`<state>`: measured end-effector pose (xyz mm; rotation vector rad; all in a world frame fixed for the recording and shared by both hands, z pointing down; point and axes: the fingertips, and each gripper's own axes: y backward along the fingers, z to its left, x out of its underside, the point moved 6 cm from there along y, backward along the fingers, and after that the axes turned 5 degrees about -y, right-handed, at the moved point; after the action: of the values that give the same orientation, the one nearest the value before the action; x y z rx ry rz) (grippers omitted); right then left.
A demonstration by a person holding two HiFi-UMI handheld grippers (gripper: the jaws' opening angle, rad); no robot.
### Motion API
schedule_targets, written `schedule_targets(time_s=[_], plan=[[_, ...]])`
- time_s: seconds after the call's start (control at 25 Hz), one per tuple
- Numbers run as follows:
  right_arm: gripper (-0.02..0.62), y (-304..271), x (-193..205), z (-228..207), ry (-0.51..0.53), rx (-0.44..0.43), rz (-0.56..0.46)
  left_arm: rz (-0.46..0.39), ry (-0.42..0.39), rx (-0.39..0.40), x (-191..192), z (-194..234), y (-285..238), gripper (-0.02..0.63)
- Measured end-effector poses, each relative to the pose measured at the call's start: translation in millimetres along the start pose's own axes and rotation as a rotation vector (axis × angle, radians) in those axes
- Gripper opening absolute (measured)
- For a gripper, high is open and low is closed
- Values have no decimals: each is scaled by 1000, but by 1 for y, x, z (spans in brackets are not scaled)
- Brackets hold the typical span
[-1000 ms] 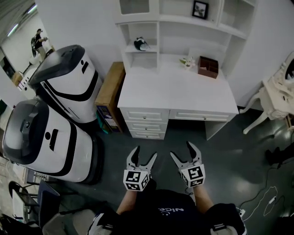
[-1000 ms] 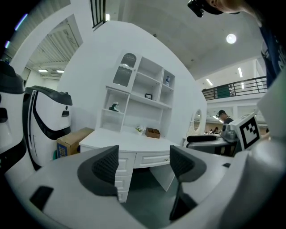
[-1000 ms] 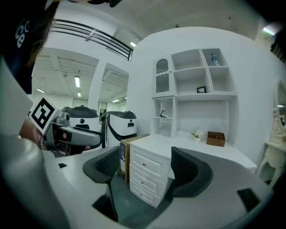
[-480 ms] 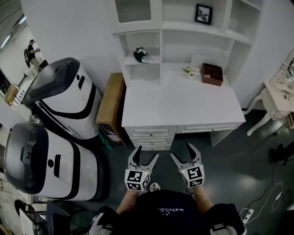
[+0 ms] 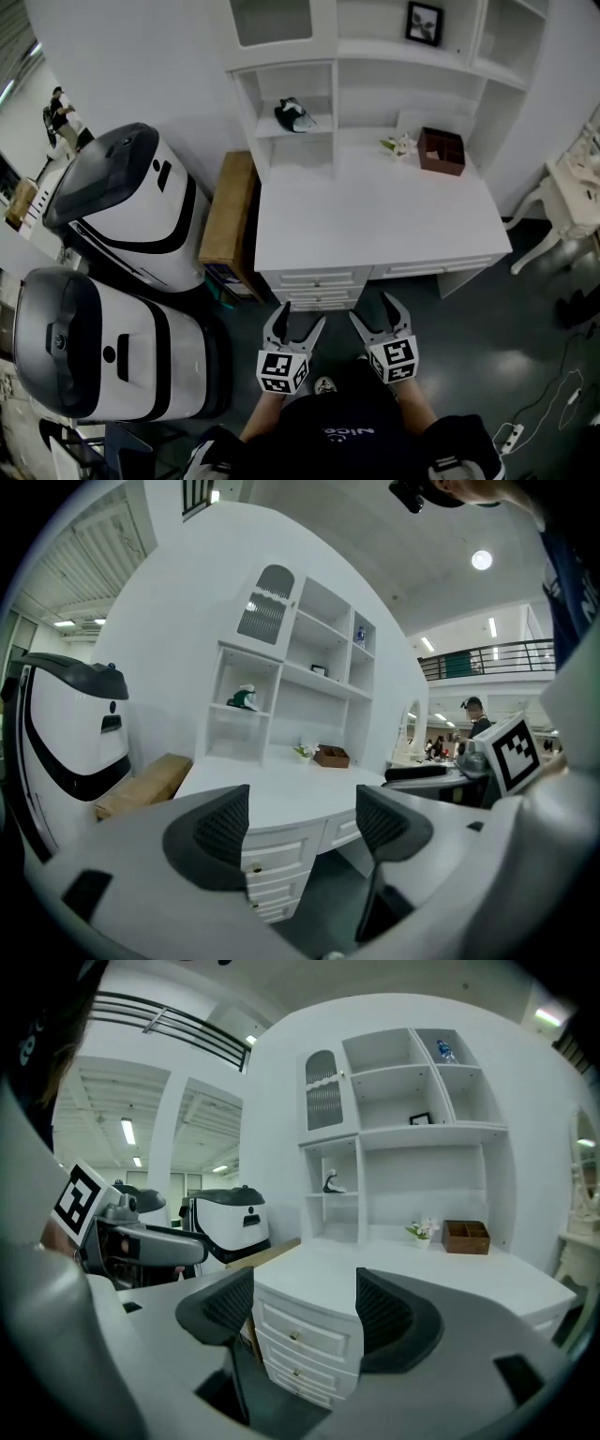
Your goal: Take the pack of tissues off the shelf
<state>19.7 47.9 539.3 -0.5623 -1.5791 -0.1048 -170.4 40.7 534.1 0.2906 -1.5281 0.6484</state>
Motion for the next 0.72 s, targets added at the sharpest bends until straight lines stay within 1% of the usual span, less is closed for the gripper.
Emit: schedule_targets(time_s=[0.12,0.28,0.4,0.56,0.72], plan=[[336,-15,2,-3,-14,-21,14,15,16,-17,3,8,-6,353],[336,-43,-1,-10,14,-79,30,14,40,-82,3,25,-23,353],[336,-68,-10,-32,35,-123,38,8,58,-137,-2,33,-47,353],[336,-108,-30,-57,51,-169,25,2,66,-186,-14,45,-81,353],[336,-147,-51,-82,82,-238,19,-14,76,-241,-29,54,-116,353]])
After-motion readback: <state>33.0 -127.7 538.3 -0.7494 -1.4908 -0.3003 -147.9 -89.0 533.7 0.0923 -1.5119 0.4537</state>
